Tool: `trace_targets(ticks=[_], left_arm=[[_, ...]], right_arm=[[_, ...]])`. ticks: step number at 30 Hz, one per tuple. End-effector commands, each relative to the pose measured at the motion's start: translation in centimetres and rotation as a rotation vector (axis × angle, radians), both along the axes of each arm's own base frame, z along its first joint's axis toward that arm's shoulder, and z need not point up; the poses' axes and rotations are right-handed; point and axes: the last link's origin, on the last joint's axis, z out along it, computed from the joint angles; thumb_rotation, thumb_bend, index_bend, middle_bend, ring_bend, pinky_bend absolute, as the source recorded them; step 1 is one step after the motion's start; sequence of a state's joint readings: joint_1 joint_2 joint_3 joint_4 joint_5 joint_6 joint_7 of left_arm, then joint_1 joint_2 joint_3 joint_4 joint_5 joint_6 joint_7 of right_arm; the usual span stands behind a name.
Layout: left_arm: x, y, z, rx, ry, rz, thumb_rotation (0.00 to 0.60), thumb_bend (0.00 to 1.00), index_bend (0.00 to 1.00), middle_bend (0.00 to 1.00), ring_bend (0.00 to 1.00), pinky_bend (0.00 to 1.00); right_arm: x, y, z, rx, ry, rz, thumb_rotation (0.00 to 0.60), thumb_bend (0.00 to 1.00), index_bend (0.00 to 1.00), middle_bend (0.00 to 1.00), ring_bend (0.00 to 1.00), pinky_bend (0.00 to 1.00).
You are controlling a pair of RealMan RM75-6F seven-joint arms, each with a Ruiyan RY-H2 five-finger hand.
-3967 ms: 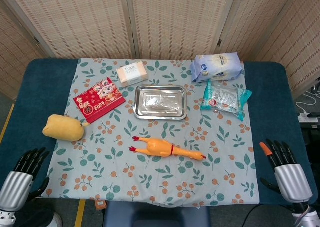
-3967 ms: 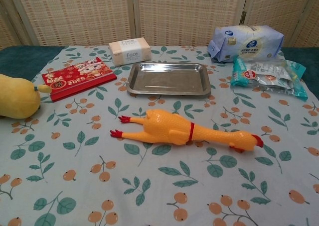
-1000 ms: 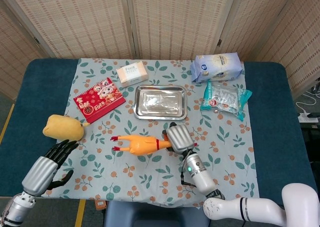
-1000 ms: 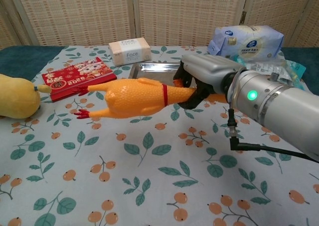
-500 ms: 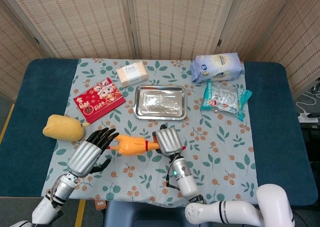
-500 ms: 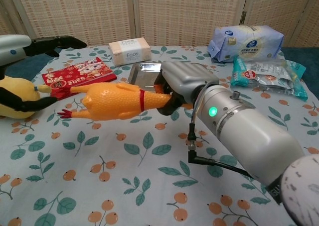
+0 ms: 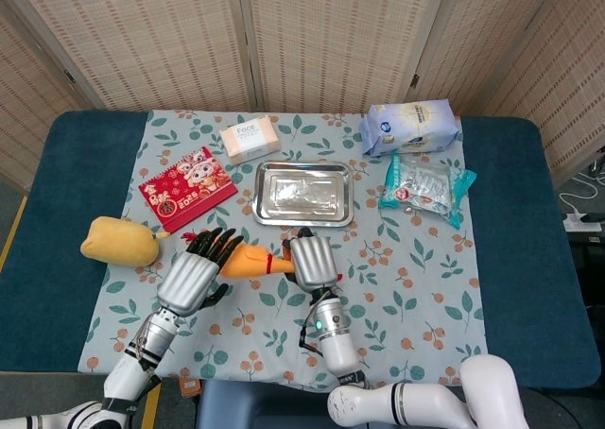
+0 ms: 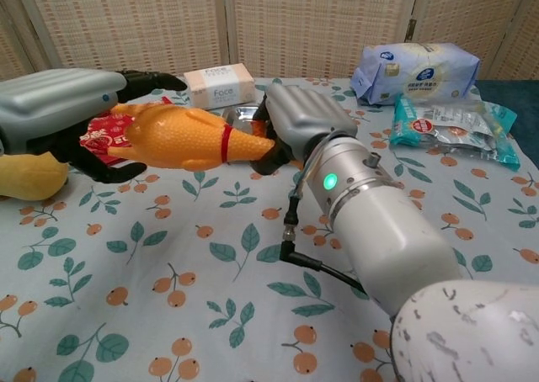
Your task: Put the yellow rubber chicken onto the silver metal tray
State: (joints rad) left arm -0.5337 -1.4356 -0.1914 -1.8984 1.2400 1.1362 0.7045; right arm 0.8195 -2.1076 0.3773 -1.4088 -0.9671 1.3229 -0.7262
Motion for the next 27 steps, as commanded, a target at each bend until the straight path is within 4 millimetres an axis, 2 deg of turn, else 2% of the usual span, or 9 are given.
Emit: trace_targets(ticks=[1, 15, 17, 21, 23, 27], left_arm=[[0.3, 0.5, -0.4, 0.015, 0.018, -0.003, 0.600, 0.35, 0.00, 0.00, 0.00, 0.10], [-0.3, 2.1, -1.7, 0.054, 0.090, -0.006, 0.600, 0.35, 0.01, 0.01, 0.00, 0.11], [-0.3, 2.3, -1.8, 0.073, 0.098, -0.017, 0.600, 0.35, 0.07, 0.06, 0.04, 0.14], [-0.3, 2.4, -1.8, 0.110, 0.079, -0.033, 0.600, 0.37, 0.38, 0.34, 0.26, 0.24], [-0.4, 2.5, -1.8, 0.117, 0.063, -0.033, 0.600, 0.41, 0.52, 0.48, 0.35, 0.28], [-0.3, 2.6, -1.9, 0.141, 0.020, -0.040, 0.600, 0.56, 0.70, 0.66, 0.47, 0.35]], right_arm=[[0.3, 0.0, 0.1, -0.011, -0.006, 0.001, 0.600, 0.42, 0.92, 0.66, 0.93, 1.00], [0.9, 0.5, 0.8, 0.009, -0.057, 0.002, 0.600, 0.42, 0.92, 0.66, 0.93, 1.00], [0.9, 0.5, 0.9, 0.010, -0.058, -0.001, 0.600, 0.42, 0.92, 0.66, 0.93, 1.00], [0.8, 0.3, 1.1, 0.008, -0.054, -0.005, 0.600, 0.42, 0.92, 0.66, 0.93, 1.00], [0.7, 0.2, 1.1, 0.010, -0.054, -0.007, 0.600, 0.42, 0.92, 0.66, 0.93, 1.00], [0.5, 0.2, 1.0, 0.013, -0.048, -0.009, 0.600, 0.42, 0.92, 0.66, 0.93, 1.00]])
